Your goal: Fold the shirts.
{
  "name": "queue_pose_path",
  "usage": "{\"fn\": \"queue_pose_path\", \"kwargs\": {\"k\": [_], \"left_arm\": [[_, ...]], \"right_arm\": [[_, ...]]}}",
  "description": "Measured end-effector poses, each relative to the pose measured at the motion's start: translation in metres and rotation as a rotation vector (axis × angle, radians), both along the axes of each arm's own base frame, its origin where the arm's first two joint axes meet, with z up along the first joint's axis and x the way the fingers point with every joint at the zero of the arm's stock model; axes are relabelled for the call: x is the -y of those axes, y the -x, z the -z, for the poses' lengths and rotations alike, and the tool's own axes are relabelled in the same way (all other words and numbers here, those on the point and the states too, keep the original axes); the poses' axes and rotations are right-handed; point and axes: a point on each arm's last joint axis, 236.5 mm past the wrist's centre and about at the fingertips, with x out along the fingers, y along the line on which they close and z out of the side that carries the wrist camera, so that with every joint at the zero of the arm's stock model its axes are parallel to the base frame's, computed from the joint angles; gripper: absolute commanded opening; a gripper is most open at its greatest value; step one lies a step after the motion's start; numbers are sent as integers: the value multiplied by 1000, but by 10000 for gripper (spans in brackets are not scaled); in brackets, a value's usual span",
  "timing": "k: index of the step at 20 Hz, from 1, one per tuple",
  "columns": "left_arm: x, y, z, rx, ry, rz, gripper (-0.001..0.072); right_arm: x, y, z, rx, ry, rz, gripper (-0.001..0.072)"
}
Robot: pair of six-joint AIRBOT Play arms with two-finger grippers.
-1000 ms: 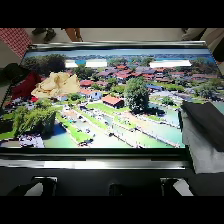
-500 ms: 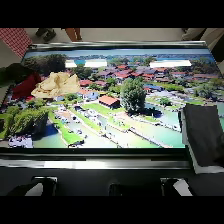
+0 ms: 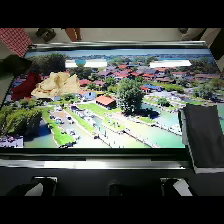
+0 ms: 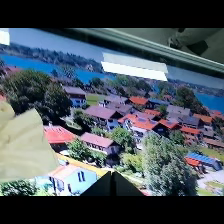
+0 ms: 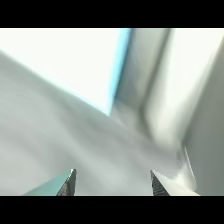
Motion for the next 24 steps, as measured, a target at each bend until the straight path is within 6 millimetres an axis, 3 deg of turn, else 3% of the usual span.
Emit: {"fn": "queue_pose_path", "kwargs": {"k": [2, 3, 5, 6, 8, 10, 12, 16, 24], "left_arm": [[-8, -15, -1, -9, -98, -46, 38], [-13, -23, 10, -49, -162, -73, 98], [-16, -33, 48, -174, -275, -104, 690], [-13, -35, 70, -249, -308, -103, 715], [-4, -19, 131, -473, -374, -74, 714], [2, 9, 179, -659, -425, -44, 714], [7, 33, 205, -741, -444, -36, 713], [20, 56, 221, -746, -453, -18, 713], [25, 63, 228, -747, -456, -12, 713]], "right_arm": [[-3, -59, -69, 207, 152, -122, 552], [-22, -89, -92, 273, 182, -210, 552], [-80, -137, -100, 318, 146, -395, 555], [-120, -158, -90, 308, 80, -494, 556], [-197, -182, -51, 231, -81, -659, 563], [-259, -186, -7, 106, -220, -788, 561], [-304, -180, 27, -5, -308, -873, 563], [-339, -175, 54, -86, -357, -914, 563], [-351, -175, 63, -106, -366, -925, 562]]}}
